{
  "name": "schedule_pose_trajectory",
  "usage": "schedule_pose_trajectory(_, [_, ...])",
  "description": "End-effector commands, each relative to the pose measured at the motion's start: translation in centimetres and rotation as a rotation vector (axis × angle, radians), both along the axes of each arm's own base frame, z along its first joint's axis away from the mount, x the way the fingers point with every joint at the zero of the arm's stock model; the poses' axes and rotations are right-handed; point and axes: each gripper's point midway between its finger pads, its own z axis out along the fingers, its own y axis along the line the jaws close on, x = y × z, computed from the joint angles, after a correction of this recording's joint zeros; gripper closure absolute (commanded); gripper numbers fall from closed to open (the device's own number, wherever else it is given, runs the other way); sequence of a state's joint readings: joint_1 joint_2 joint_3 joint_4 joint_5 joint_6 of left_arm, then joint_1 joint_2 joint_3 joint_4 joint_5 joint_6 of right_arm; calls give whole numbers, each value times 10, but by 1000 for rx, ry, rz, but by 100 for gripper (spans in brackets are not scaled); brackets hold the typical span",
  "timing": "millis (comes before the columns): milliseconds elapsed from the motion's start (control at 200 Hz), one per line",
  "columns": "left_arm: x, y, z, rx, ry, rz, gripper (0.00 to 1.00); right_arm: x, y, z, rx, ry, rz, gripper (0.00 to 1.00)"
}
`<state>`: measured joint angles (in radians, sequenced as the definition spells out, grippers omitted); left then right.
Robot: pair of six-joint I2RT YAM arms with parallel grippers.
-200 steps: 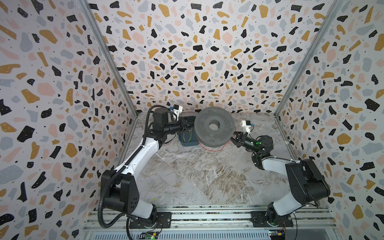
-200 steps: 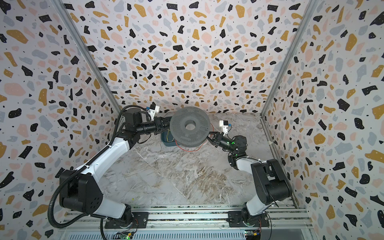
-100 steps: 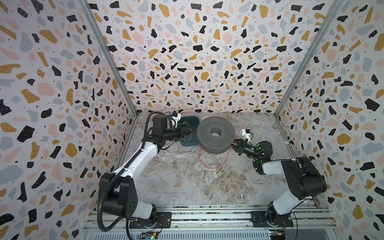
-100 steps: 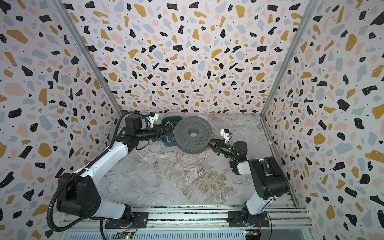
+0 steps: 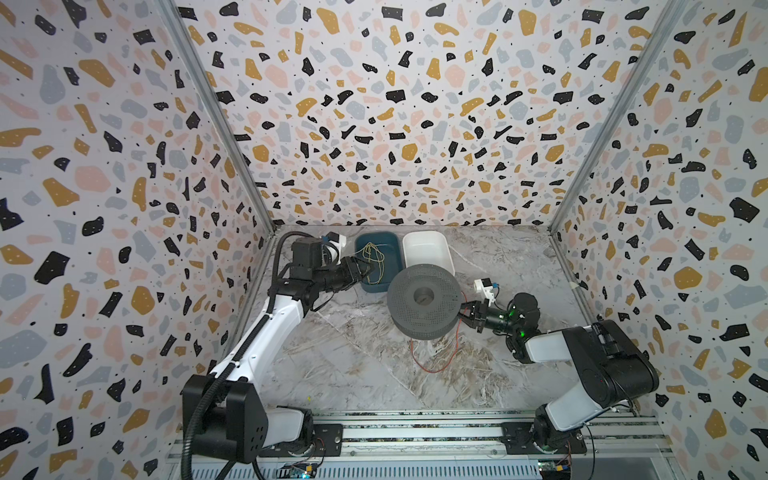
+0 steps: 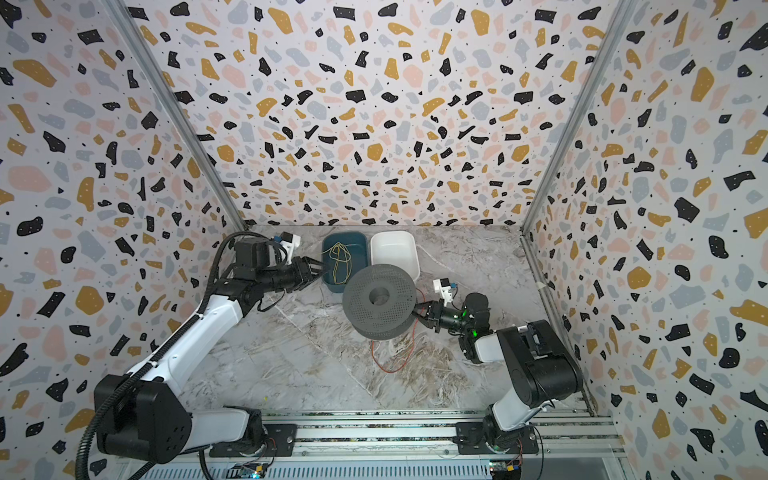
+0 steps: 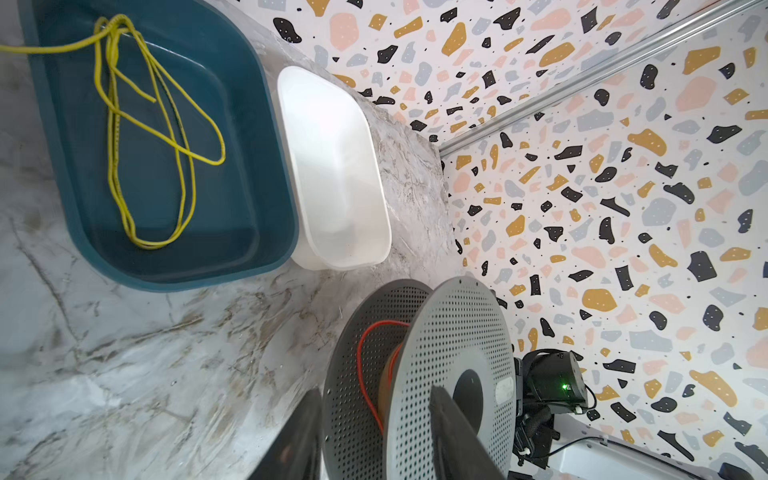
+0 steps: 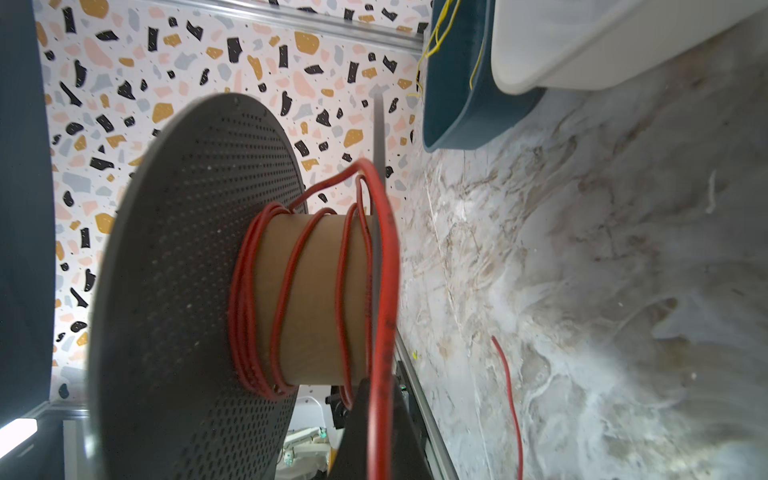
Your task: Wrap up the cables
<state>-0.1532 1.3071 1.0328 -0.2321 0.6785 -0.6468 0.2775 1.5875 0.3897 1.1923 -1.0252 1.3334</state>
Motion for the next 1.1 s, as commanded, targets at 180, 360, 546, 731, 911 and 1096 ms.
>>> schedule_pose_trajectory(180, [-12, 6, -22, 20, 14, 17, 57, -2, 17, -14, -33, -104, 73, 100])
schedule_pose_trajectory(360, [-18, 9, -36, 32, 31, 34, 57, 5, 29, -34, -37, -89, 92, 100])
schedule_pose_trajectory(546, [-24, 13, -48, 49, 44, 46, 56, 11, 31, -57, -57, -72, 83, 100])
schedule_pose_trajectory(731, [-26, 12, -57, 48, 57, 41, 55, 17, 32, -77, -79, -23, 78, 100])
schedule_pose_trajectory(911, [-27, 11, -59, 48, 57, 32, 55, 25, 29, -101, -150, 49, 65, 86])
schedule_pose_trajectory(1096, [-34, 12, -65, 50, 74, 37, 55, 25, 18, -115, -238, 90, 44, 60])
